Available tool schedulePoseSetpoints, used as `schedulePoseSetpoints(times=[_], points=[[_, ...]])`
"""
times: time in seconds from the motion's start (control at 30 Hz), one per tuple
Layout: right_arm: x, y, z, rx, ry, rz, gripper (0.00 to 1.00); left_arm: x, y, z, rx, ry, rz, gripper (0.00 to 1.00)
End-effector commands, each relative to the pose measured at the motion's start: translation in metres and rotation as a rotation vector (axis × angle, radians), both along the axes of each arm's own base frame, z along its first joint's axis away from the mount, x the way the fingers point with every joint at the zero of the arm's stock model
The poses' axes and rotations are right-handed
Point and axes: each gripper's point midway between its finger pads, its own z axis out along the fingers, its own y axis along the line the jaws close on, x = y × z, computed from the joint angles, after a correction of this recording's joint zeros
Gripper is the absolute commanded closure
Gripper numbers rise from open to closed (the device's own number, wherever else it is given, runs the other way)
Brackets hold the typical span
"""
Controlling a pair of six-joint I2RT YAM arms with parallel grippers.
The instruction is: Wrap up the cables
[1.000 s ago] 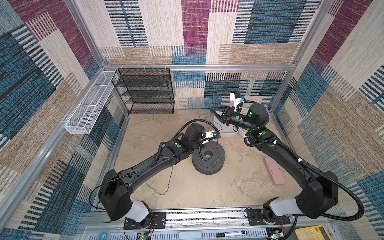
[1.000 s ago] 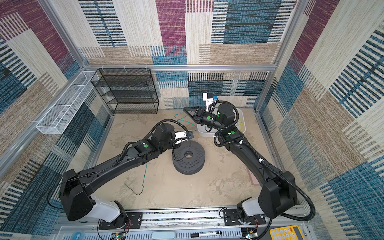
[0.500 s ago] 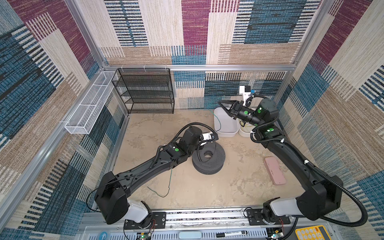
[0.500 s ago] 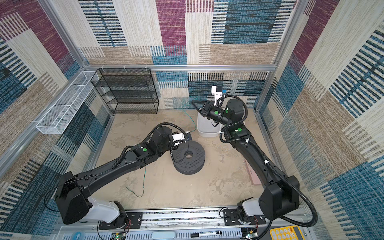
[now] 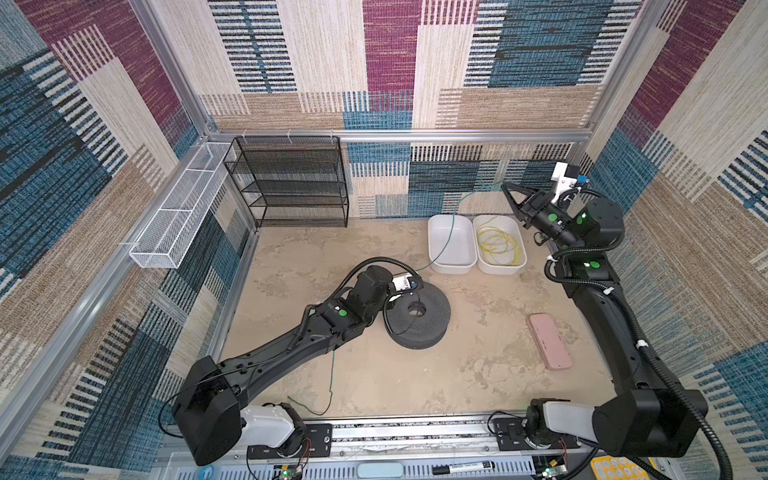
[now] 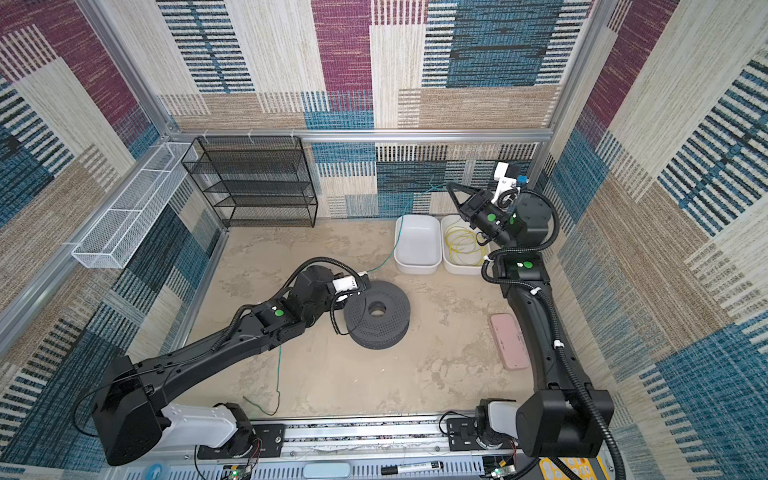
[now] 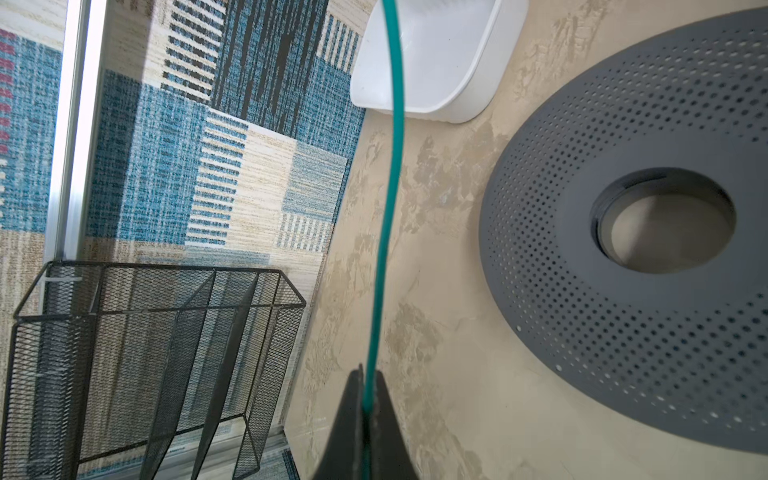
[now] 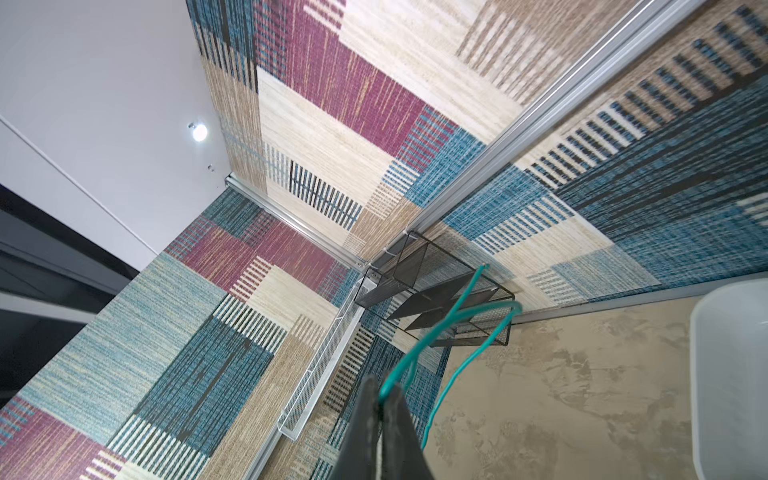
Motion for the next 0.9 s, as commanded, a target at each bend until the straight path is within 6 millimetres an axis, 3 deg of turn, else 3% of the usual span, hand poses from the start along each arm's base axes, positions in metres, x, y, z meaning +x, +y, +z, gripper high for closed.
schedulePoseSetpoints(times=[0.0,0.13,0.23,0.47,0.7,0.77,0.83,0.87], points=[[-0.007,-0.021,0.02,0.04,-0.069,-0.064,1.0,0.0,0.02,-0.002,-0.017,0.004,0.079,1.0],[-0.01,-0.046,0.02,0.129,-0.072,-0.112,1.0,0.0,0.034,0.0,-0.044,-0.001,0.114,1.0],[-0.015,-0.053,0.024,0.179,-0.099,-0.116,1.0,0.001,0.045,0.001,-0.065,-0.006,0.139,1.0],[-0.025,-0.054,0.03,0.227,-0.133,-0.097,1.0,0.004,0.069,0.007,-0.203,-0.022,0.195,1.0],[-0.024,-0.046,0.02,0.208,-0.092,-0.047,0.99,0.009,0.065,0.01,-0.246,0.009,0.2,1.0],[-0.023,-0.043,0.013,0.179,-0.066,-0.039,0.81,0.01,0.06,0.014,-0.269,0.026,0.195,1.0],[-0.022,-0.039,0.002,0.141,-0.022,-0.041,0.5,0.009,0.053,0.018,-0.298,0.06,0.178,1.0],[-0.021,-0.038,-0.005,0.115,0.003,-0.041,0.41,0.008,0.049,0.019,-0.311,0.087,0.17,1.0]])
